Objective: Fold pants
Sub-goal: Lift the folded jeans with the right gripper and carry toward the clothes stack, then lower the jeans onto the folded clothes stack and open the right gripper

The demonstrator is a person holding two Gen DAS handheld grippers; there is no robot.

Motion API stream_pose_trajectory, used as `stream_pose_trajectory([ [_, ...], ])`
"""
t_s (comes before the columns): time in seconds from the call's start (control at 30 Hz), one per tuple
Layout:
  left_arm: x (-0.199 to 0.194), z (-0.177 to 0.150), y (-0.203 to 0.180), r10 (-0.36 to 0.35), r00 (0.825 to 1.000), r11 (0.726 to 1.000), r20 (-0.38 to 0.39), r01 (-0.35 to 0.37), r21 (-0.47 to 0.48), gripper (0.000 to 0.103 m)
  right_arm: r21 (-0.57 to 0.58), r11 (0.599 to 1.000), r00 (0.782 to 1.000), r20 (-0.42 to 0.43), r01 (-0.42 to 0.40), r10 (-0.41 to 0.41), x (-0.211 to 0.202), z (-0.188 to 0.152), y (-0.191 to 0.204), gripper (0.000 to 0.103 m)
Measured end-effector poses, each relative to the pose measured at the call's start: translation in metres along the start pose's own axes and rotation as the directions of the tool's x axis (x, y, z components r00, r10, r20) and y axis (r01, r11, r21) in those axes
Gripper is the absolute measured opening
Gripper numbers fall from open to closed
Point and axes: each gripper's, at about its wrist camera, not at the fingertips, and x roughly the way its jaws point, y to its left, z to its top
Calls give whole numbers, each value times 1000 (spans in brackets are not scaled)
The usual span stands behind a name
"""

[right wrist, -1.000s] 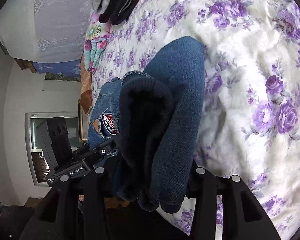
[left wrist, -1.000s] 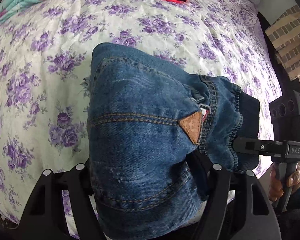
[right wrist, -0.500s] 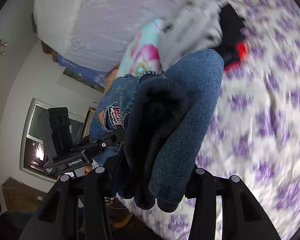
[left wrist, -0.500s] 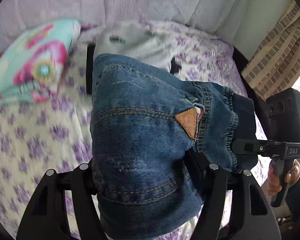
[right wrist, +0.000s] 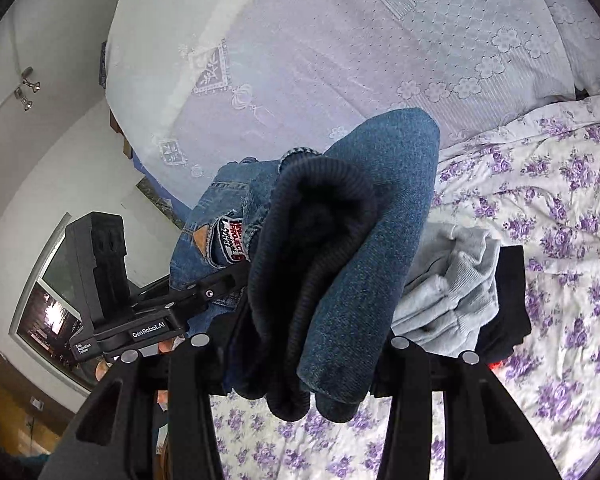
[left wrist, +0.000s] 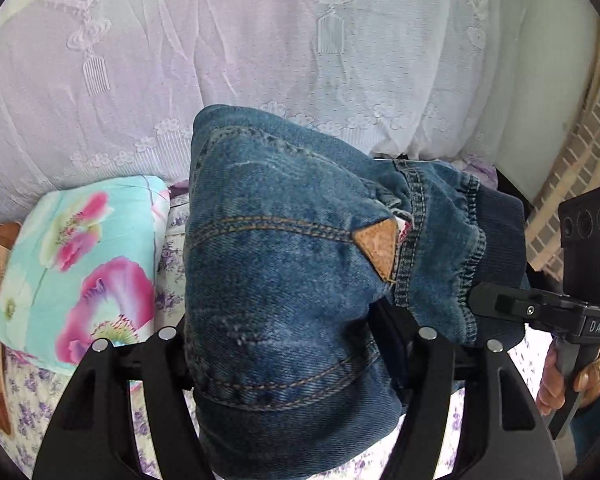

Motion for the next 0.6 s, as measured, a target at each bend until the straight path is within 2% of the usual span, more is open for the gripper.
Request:
stream_pose_trajectory([
  [0.17, 46, 7, 20, 7, 999, 1000, -32, -8, -23, 65, 8, 999, 999, -31, 34, -34, 36, 21, -29, 45],
  [0.33, 82, 6, 43, 3, 998, 999, -55, -6, -41, 65, 21, 999, 998, -59, 34, -32, 66, 25, -53, 45],
  [0.47, 120, -2, 50, 2, 994, 999, -113, -7, -45, 65, 101, 995, 994, -112, 25, -14, 88, 19, -85, 46],
  [0.57, 157, -13, 57, -5, 982, 998, -187, -6, -60, 66, 151, 986, 985, -165, 70, -45, 106, 8, -109, 46],
  [0.6, 164, -16, 56, 2, 983, 998, -181, -13, -56, 68, 150, 985, 984, -168, 82, -57, 110, 5, -116, 46],
])
